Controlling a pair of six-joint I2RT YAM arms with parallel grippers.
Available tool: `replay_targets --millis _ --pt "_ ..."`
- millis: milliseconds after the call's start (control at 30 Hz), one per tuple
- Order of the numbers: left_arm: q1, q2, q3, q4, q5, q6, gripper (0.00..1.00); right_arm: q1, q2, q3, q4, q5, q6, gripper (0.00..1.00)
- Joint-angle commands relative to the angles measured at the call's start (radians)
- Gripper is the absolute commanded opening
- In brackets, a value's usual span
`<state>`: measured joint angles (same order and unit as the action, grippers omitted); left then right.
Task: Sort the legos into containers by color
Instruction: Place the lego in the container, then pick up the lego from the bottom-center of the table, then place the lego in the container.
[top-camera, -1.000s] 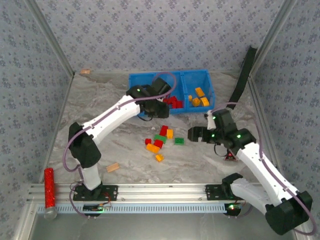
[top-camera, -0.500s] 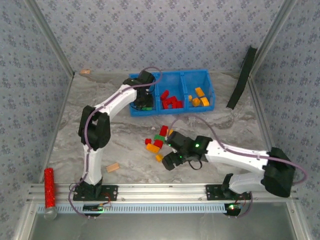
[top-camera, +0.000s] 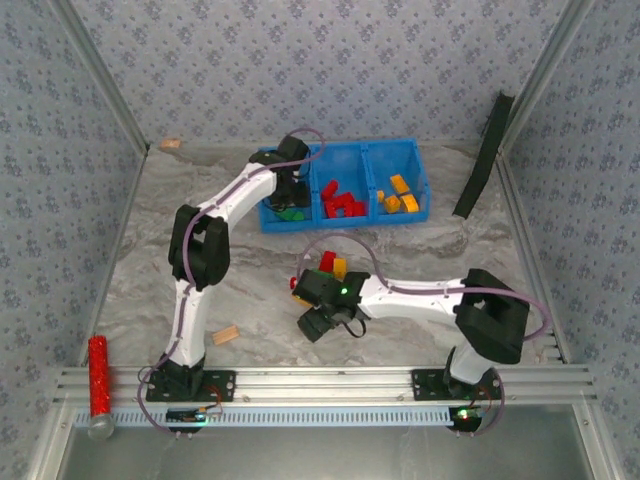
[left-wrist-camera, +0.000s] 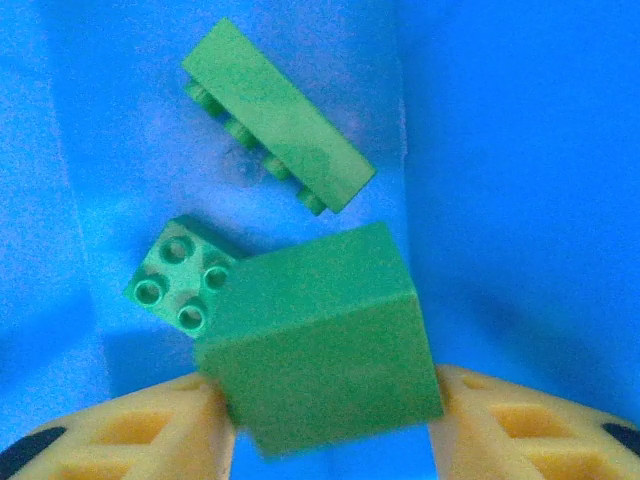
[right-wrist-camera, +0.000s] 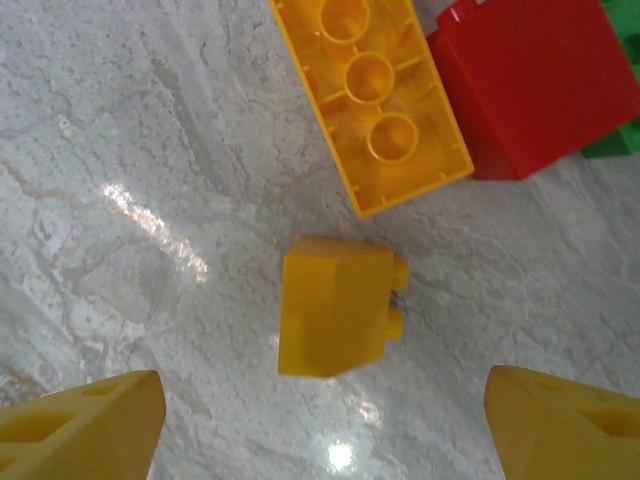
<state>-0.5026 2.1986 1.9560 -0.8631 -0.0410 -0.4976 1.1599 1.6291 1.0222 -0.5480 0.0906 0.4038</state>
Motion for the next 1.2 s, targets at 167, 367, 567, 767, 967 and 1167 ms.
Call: replay_targets --millis 167,367,567,767,967,1167 --pt "0.001 -0.034 0.090 -0.030 0.048 0.026 0.61 -0.010 0.078 0.015 0.043 0.003 -0.058 0.68" --pt "-0.009 -0.139 0.120 -0.077 0.073 0.052 0.62 -0.017 0.115 -0.002 0.063 -0.004 -0.068 0.51" --pt "-0.032 -0.302 0.019 -0.127 0.052 0.078 0.62 -0.029 0.086 -0.035 0.043 -0.015 -0.067 0.36" --pt "-0.061 -0.496 -0.205 -0.159 0.010 0.105 0.62 -0.139 -0.139 -0.080 -0.093 -0.054 -0.066 0.31" --pt "-0.104 -0.672 -0.447 -0.152 0.015 0.000 0.62 -0.435 -0.392 -0.043 -0.181 -0.107 -0.115 0.31" --pt "-0.174 -0.748 -0.622 -0.101 0.026 -0.093 0.63 -0.703 -0.329 0.108 -0.134 -0.058 -0.194 0.30"
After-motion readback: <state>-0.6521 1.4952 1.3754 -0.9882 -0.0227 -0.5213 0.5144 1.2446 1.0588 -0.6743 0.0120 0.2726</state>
